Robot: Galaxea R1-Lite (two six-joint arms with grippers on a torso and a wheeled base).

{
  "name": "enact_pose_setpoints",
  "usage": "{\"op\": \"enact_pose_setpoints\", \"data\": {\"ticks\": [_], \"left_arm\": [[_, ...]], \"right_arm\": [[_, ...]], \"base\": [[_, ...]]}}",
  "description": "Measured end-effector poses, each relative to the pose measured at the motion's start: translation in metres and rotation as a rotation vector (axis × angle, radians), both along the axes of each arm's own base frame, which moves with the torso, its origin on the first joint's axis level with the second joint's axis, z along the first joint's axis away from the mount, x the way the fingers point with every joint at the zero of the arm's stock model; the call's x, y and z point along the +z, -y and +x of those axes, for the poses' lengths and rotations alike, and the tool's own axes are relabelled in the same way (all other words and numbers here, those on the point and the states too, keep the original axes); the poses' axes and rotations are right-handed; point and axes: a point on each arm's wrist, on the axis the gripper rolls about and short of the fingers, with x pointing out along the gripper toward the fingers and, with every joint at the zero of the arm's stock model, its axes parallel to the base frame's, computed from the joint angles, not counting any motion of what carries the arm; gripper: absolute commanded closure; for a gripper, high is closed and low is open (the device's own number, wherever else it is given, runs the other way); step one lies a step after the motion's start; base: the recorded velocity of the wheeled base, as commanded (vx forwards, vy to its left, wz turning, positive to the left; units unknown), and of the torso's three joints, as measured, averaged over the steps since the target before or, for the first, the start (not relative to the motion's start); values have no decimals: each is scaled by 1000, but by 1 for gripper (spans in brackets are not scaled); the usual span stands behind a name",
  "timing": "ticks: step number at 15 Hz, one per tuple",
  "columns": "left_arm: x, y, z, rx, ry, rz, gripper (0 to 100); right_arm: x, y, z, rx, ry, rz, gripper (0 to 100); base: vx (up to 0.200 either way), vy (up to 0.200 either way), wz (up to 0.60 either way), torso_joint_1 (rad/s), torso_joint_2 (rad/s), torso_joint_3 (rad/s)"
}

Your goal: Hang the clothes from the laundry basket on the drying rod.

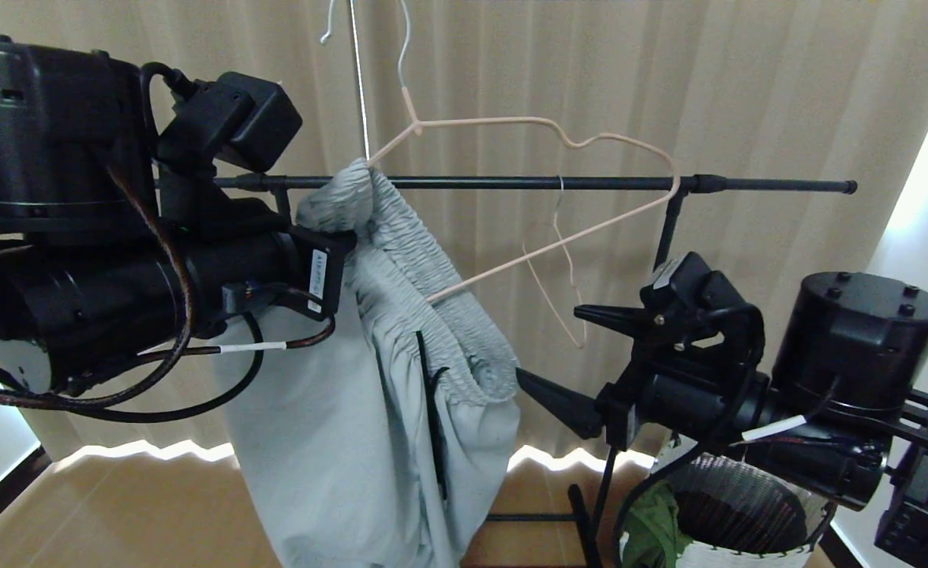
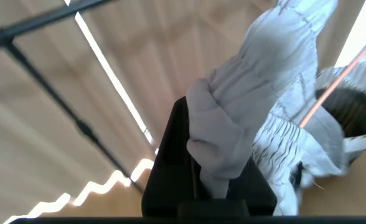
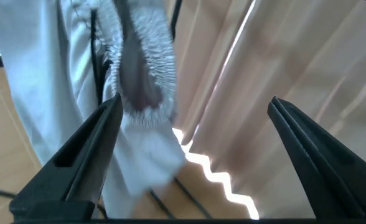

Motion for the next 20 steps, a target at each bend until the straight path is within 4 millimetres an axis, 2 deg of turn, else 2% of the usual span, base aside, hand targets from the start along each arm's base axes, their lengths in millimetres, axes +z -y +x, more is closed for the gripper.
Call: {"op": "enact_pose_setpoints", "data": {"ticks": [4,8,9,14,17,20], "left_arm": [[2,5,-5,-27,13,-6,100],[9,4,-7,-31,53,-32,100],[9,4,-8,-31,56,-34,100],[5,0,-9,-33,67,26,100],[-9,-6,-10,-39,72,158,100],[-28,-17,-11,-38,62,300,100]], "right_arm": [[-19,-12,13,4,-16,-12,0],[-33,-10,22,-23,-63,-24,0],[-36,-7,23,-33,-72,-29,100],[-43,24,27,-138,-49,-17,100],[-38,41,36,-218,-33,-10,100],[-25,61,51,-301,1,13,100]], "base": [[0,0,0,0,0,0],[0,0,0,0,0,0],[0,0,0,0,0,0],[0,0,0,0,0,0],[0,0,0,0,0,0],[0,0,0,0,0,0]]}}
